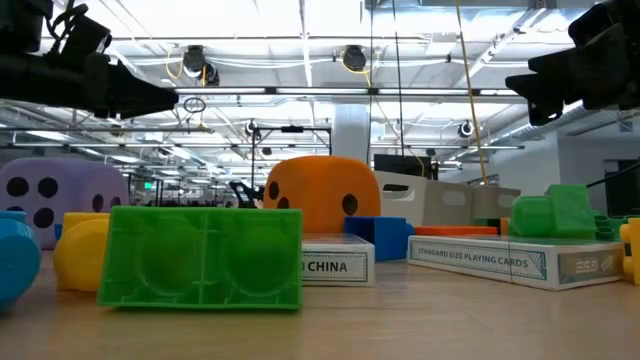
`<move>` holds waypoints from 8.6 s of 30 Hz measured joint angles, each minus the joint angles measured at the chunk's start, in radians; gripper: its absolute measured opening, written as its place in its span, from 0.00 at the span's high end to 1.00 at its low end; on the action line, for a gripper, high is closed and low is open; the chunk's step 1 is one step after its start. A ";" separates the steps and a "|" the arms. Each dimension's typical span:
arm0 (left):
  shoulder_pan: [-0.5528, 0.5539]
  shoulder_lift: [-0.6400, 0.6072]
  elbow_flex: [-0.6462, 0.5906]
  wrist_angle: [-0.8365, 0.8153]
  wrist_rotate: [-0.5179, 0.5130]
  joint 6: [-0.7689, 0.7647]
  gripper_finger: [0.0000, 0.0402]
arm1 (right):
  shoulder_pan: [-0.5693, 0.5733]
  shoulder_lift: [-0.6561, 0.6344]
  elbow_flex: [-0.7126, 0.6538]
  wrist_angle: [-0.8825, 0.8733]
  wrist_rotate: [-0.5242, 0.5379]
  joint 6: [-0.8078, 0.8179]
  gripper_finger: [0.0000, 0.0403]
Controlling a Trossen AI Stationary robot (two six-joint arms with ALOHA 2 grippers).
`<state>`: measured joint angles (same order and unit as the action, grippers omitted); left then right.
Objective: Pick & Place Toys
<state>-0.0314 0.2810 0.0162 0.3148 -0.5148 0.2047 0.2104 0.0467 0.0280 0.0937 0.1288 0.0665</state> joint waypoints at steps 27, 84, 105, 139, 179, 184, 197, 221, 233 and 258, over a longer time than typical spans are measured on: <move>0.000 0.000 0.000 0.000 0.000 0.000 0.01 | 0.000 0.000 0.000 0.000 0.000 0.000 0.60; 0.000 0.000 0.000 0.000 0.000 0.000 0.01 | 0.024 0.071 -0.015 0.188 -0.029 0.284 0.60; 0.000 0.000 0.000 0.000 0.000 0.000 0.01 | 0.099 0.670 0.098 0.848 -0.075 0.028 0.16; 0.000 0.000 0.000 0.000 0.000 0.000 0.01 | 0.090 0.799 0.148 1.021 0.114 -0.029 0.14; 0.000 0.000 0.000 0.000 0.000 0.000 0.01 | 0.126 1.167 0.551 -0.686 0.077 0.751 0.16; 0.000 0.000 0.000 0.000 0.000 0.000 0.01 | 0.126 1.167 0.534 -0.680 0.078 0.717 0.24; 0.000 0.000 0.000 0.000 0.000 0.000 0.01 | 0.126 1.167 0.533 -0.593 0.078 0.613 0.53; 0.000 0.000 0.000 0.000 0.000 0.000 0.01 | 0.123 1.171 0.532 0.049 0.104 0.308 0.40; 0.000 0.000 0.000 0.001 0.000 0.000 0.01 | 0.171 1.431 0.570 0.589 -0.031 0.408 0.24; 0.000 0.000 0.000 0.001 0.000 0.000 0.01 | 0.187 1.877 1.298 -0.736 -0.131 0.953 0.14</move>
<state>-0.0311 0.2811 0.0158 0.3161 -0.5152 0.2048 0.3977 1.9237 1.3258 -0.6423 -0.0023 1.0196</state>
